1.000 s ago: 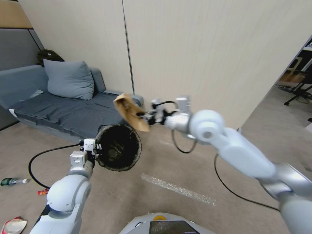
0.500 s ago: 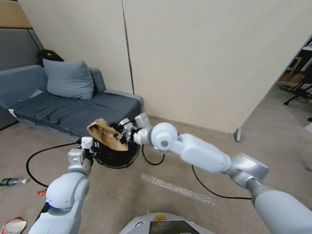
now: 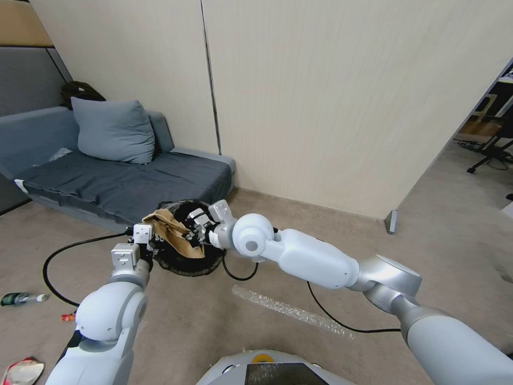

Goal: Pick up the trash bin, then pick up the garbage from the floor and place it into the trash bin.

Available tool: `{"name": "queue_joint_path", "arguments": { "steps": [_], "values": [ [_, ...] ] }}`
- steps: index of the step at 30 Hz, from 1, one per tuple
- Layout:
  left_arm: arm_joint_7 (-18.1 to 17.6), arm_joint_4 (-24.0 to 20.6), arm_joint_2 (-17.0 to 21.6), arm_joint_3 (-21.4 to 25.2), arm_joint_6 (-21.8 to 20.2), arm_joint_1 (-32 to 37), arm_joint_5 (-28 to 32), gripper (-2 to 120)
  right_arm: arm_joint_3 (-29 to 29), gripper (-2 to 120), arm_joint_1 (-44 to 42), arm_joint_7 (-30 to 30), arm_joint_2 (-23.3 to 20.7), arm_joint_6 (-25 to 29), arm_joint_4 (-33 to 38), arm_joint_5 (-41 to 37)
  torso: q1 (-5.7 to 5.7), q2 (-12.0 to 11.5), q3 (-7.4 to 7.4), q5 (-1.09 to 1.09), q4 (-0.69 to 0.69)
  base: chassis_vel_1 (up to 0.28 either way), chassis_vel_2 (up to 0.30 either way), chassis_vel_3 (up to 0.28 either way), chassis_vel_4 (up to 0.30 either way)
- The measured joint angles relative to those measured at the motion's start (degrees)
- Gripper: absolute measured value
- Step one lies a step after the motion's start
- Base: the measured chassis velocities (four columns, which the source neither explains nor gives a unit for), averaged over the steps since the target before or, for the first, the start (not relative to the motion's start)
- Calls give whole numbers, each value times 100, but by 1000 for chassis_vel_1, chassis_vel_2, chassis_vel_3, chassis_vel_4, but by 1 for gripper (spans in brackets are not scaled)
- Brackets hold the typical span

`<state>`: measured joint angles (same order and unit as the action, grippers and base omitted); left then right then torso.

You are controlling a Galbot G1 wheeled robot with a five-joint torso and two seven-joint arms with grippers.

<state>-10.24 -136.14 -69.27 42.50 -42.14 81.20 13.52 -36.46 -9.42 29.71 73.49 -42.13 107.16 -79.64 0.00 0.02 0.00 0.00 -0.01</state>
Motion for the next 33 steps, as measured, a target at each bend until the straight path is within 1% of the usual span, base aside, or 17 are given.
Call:
{"name": "queue_joint_path", "arguments": {
  "steps": [1,2,3,6,7,9,10,11,13,14,15,17,21,26,28,32,33],
  "values": [
    [0,0,-3,0,0,0,-1,1,1,40,19,-7,-11,0,0,38,0,0,0,0,0,0,0,0,0],
    [0,0,-4,0,0,0,-1,1,1,43,23,-15,-16,0,-2,55,0,0,0,0,0,0,0,0,0],
    [0,0,-4,0,0,0,-1,1,1,43,23,-15,-16,0,-2,55,0,0,0,0,0,0,0,0,0],
    [0,0,-19,2,0,0,-5,1,-1,60,55,-41,-49,0,-7,154,0,0,0,0,0,0,0,0,0],
    [0,0,-19,2,0,0,-5,1,-1,60,55,-41,-49,0,-7,154,0,0,0,0,0,0,0,0,0],
    [0,6,-20,4,0,-3,-12,1,3,70,87,-43,-73,0,27,165,0,0,0,0,0,0,0,0,0],
    [-1,9,-19,4,0,-6,-14,1,12,73,103,-43,-84,0,41,165,0,0,0,0,0,0,0,0,0],
    [-1,9,-19,4,0,-6,-14,1,12,73,103,-43,-84,0,41,165,0,0,0,0,0,0,0,0,0],
    [0,19,-17,4,0,-19,-19,1,41,85,158,-37,-111,0,81,149,0,0,0,0,0,0,0,0,0],
    [0,23,-16,4,0,-26,-22,1,48,89,177,-32,-117,0,99,135,0,0,0,0,0,0,0,0,0],
    [0,23,-16,4,0,-26,-22,1,48,89,177,-32,-117,0,99,135,0,0,0,0,0,0,0,0,0],
    [0,26,-18,4,0,-31,-22,1,62,97,222,-24,-126,0,145,99,0,0,0,0,0,0,0,0,0],
    [4,31,-25,5,0,-33,-23,1,129,100,291,27,-125,0,229,15,0,0,0,0,0,0,0,0,0],
    [7,40,-26,7,0,-41,-23,1,253,100,400,156,-162,0,348,-227,0,0,0,0,1,0,0,0,0],
    [9,52,-29,8,0,-54,-23,1,398,100,483,305,-202,0,409,-486,0,0,0,0,1,0,0,0,0],
    [16,57,-29,7,0,-67,-23,1,622,100,560,387,-287,0,481,-601,0,0,0,0,1,0,0,0,0],
    [17,63,-29,6,0,-78,-21,1,829,100,604,414,-370,0,542,-644,0,0,0,0,2,0,0,0,0]
  ]
}}
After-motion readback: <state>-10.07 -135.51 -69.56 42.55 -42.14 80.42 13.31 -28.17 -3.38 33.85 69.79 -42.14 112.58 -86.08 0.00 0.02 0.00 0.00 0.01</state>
